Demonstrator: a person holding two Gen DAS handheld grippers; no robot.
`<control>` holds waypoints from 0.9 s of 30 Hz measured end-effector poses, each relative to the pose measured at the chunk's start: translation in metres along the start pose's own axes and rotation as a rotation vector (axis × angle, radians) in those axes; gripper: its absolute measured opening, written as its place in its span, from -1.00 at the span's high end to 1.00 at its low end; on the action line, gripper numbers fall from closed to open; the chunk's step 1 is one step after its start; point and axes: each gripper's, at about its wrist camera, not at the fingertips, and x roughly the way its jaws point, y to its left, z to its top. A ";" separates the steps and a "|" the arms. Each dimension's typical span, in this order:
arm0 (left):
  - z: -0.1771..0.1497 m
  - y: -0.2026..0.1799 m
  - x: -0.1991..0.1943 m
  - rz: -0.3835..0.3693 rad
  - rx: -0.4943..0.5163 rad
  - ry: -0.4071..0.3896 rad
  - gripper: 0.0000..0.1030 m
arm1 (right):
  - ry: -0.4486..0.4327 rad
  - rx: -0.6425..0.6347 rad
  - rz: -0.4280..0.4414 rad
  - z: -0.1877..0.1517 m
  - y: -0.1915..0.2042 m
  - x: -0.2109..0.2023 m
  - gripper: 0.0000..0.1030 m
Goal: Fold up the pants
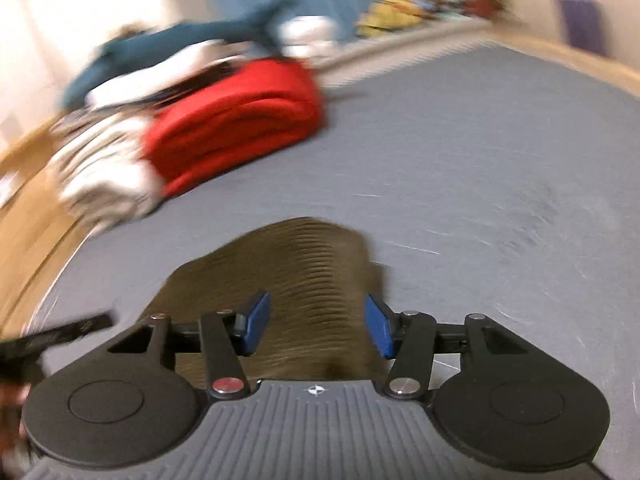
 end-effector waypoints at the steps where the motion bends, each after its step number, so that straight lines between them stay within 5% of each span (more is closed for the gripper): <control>1: -0.005 -0.006 0.000 -0.029 0.037 0.020 0.06 | 0.031 -0.035 0.033 -0.004 0.002 0.002 -0.07; 2: -0.010 -0.015 0.007 -0.053 0.080 0.058 0.25 | 0.085 -0.068 0.055 -0.011 0.006 0.008 -0.05; 5: -0.039 -0.028 0.029 -0.038 0.218 0.231 0.35 | 0.319 -0.221 0.009 -0.043 0.009 0.040 0.10; 8: -0.045 -0.044 0.025 0.001 0.318 0.200 0.33 | 0.332 -0.218 0.024 -0.041 0.001 0.042 0.10; 12: -0.037 -0.040 0.023 0.002 0.231 0.167 0.19 | 0.289 -0.184 0.024 -0.029 -0.003 0.037 0.10; 14: -0.033 -0.045 0.019 0.010 0.220 0.143 0.08 | 0.197 -0.155 -0.005 -0.018 0.000 0.032 0.09; 21: -0.023 -0.052 0.024 0.067 0.214 0.148 0.07 | 0.006 -0.009 -0.126 0.018 -0.004 0.070 -0.02; 27: -0.015 -0.046 0.031 0.074 0.199 0.157 0.07 | 0.013 0.018 -0.177 0.027 -0.003 0.124 -0.03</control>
